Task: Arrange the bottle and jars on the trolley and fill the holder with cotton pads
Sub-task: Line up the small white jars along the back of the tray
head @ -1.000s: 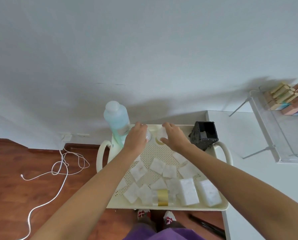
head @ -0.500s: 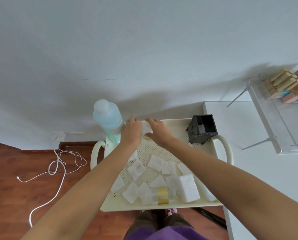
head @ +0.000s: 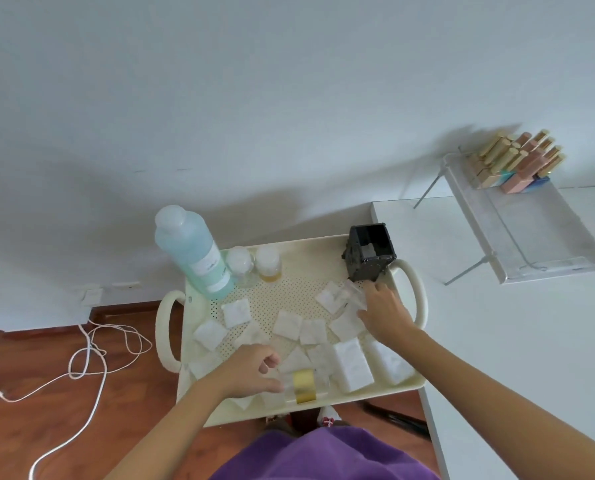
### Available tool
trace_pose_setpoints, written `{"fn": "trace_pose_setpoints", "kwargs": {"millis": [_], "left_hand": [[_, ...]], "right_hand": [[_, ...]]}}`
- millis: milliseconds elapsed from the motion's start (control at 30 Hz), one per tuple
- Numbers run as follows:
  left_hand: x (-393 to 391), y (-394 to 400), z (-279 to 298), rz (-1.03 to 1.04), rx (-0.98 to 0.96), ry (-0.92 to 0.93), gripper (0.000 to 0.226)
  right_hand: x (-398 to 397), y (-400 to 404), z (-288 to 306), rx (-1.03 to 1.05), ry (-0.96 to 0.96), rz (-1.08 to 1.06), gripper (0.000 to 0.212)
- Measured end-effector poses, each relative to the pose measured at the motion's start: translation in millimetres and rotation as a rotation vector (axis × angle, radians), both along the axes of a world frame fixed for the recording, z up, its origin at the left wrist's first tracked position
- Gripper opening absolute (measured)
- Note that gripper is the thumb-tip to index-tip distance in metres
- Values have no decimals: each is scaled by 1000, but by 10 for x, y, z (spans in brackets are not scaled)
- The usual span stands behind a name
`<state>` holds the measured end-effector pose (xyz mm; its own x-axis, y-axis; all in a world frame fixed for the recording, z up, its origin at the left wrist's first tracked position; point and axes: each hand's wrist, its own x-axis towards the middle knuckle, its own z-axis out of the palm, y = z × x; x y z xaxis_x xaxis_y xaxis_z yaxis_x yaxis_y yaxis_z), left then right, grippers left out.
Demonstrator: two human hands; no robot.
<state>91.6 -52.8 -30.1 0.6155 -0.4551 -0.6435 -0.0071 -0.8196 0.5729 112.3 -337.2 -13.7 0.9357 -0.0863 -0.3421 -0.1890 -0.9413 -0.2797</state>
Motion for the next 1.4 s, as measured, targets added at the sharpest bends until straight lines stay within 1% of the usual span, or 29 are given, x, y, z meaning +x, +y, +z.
{"fn": "trace_pose_setpoints", "kwargs": {"millis": [100,367,433,533,600,700,800,900,1033,1167,1267,1400], "left_hand": [[-148,15,-103,14,5,9,52],[-223,31,-147,10,37,-48,52],[-233,38,-115,22,10,-61,54],[-225,54,8,92,-79,-88,48],[-161,63,152,123,-125,-140,46],[53,33,462,160,-182,-230,50],[398,-58,745,194,-211,-408,53],[775,-233,882,216,-225,-577,53],[1181,-524,849,159,-131,-669,54],[1410,-738,700,38,-6,-735,48],[1513,-820,534,-39,91,-780,46],[1596,-861,350,-76,178,-791,45]], "right_hand": [[-107,-70,-130,-14,82,-33,39],[-142,-93,-241,-77,77,-87,41],[-160,-82,-212,-55,59,-97,39],[-193,-76,-113,33,19,-100,33],[-193,-73,15,102,-49,-96,31],[-117,-46,251,115,-159,-19,34],[36,15,488,97,-216,56,40],[276,112,672,83,-276,146,40],[690,255,728,12,-296,260,33],[1002,322,583,-164,-278,367,25],[1104,359,472,-286,-263,419,22],[1133,416,337,-379,-223,444,15]]}}
